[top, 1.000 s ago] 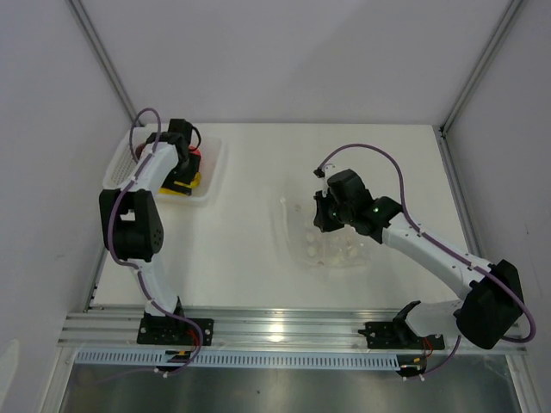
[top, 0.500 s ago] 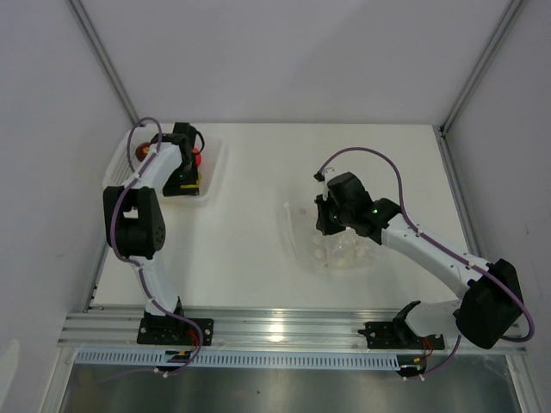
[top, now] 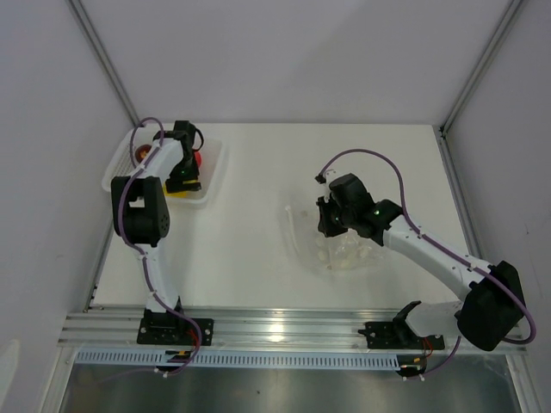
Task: Place the food in the zip-top bag and seal the zipper
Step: Pick up the fake fruit from the bin.
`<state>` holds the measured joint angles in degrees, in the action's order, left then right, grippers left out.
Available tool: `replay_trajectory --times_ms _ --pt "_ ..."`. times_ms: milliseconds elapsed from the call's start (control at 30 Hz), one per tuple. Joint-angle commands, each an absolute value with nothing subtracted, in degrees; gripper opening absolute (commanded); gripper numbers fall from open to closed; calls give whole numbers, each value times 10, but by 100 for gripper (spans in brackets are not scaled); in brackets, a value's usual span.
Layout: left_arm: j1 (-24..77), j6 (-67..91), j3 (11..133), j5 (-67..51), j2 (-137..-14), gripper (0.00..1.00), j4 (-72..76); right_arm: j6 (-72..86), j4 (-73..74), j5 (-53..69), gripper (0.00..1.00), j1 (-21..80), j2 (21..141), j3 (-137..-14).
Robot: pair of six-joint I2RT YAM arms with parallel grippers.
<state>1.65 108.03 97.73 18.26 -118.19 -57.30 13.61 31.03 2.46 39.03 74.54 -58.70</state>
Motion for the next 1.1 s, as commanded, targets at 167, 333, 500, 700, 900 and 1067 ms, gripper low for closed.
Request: replay_trajectory --times_ms 167,333,500,700,900,1067 --pt "8 1102 980 159 -1201 78 -568 127 299 36 0 384 727 -581" --pt "4 1098 950 145 -1191 77 -530 128 300 39 0 381 727 -579" --pt "2 1093 917 128 -1187 56 -505 128 299 35 0 378 723 -579" --pt "2 1072 884 130 -1165 27 -463 128 299 36 0 372 723 -584" --pt "2 1051 885 125 -1142 1 -460 129 303 28 1 371 722 -590" --pt "2 1023 906 131 -1119 1 -468 134 303 27 1 370 723 -591"
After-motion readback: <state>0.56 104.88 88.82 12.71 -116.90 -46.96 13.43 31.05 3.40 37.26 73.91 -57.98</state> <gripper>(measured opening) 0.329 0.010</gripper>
